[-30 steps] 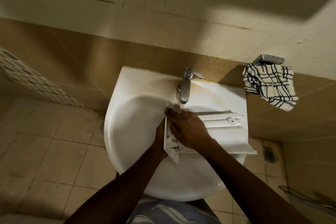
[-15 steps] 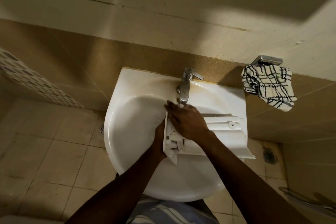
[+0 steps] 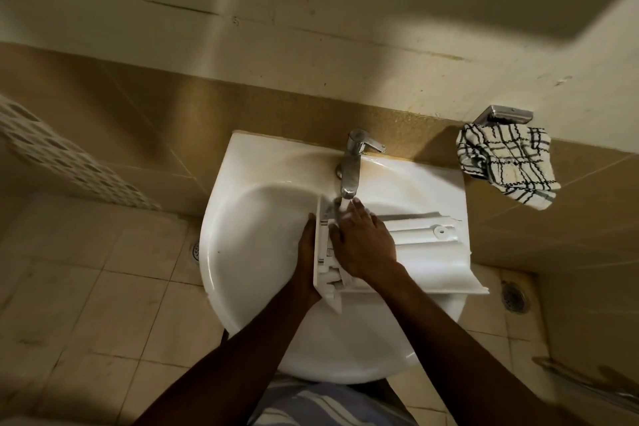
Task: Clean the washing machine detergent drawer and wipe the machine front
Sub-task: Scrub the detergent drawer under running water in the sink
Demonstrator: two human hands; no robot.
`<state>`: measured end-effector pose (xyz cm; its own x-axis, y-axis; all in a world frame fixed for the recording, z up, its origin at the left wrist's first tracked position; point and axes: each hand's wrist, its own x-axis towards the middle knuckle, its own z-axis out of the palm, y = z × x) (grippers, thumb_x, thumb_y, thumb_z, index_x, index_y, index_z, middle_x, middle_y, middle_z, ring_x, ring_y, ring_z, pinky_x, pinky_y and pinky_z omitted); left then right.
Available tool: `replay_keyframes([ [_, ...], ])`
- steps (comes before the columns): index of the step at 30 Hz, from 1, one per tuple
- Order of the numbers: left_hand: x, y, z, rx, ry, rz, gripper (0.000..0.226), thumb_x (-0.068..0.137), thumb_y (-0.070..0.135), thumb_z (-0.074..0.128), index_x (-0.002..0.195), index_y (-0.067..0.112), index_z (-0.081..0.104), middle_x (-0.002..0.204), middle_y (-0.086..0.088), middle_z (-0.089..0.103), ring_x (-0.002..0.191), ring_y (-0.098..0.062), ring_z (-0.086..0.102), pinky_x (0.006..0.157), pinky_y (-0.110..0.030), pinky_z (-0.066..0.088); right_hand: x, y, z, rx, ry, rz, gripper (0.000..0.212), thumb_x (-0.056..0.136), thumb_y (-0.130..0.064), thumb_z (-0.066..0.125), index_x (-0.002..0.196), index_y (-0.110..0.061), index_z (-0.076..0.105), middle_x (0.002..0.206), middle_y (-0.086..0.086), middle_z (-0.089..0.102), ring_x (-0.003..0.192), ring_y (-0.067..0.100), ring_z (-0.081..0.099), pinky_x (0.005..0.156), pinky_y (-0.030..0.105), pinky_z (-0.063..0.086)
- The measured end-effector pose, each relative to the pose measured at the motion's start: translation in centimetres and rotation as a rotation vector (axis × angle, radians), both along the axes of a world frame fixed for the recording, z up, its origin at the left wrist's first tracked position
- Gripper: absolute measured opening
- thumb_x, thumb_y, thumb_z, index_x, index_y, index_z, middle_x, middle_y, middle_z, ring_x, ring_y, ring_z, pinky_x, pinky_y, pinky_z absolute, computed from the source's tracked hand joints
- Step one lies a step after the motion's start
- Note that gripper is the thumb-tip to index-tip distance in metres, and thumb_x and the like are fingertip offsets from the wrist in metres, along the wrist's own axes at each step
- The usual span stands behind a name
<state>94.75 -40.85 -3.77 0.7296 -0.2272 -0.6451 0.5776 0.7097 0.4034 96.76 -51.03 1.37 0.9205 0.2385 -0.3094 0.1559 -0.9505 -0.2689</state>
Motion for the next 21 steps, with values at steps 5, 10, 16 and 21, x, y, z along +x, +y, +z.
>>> replay_keyframes([
  [5,0.1,1.5,0.3,0.02,-0.08,-0.026,0.046,0.095,0.044,0.049,0.112,0.006,0.071,0.096,-0.015,0.072,0.089,-0.025,0.069,0.086,-0.035,0.054,-2.0,1.7,-0.3,0.188,-0.014,-0.165,0.057,0.102,-0.034,0.034,0.155,-0.021,0.017,0.154,0.008,0.035,0.143,0.027,0.034,0.114,0.046,0.035],
  [10,0.0,3.0,0.5,0.149,-0.021,-0.009,0.043,0.075,0.031,0.074,0.105,0.002,0.064,0.081,-0.016,0.068,0.066,-0.027,0.067,0.059,-0.031,0.056,-2.2,-0.5,-0.2,0.133,-0.08,-0.009,0.049,0.104,-0.039,0.029,0.152,-0.027,0.029,0.155,-0.002,0.037,0.143,0.022,0.033,0.114,0.04,0.03],
  [16,-0.5,5.3,1.7,0.38,-0.041,0.089,0.031,0.083,0.031,0.07,0.098,0.003,0.071,0.079,-0.017,0.072,0.06,-0.029,0.068,0.051,-0.032,0.056,-0.6,-5.2,-0.6,-0.163,-0.268,-0.147,0.036,0.1,-0.033,0.036,0.107,-0.016,0.067,0.106,0.008,0.069,0.098,0.032,0.064,0.086,0.038,0.046],
  [21,-1.1,6.0,2.7,0.484,-0.075,0.114,0.019,0.095,0.021,0.061,0.086,0.007,0.072,0.067,-0.01,0.072,0.054,-0.024,0.068,0.048,-0.029,0.056,-0.6,0.3,-0.5,-0.073,-0.21,-0.139,0.032,0.099,-0.025,0.039,0.111,-0.009,0.064,0.111,0.013,0.062,0.097,0.031,0.06,0.083,0.037,0.045],
])
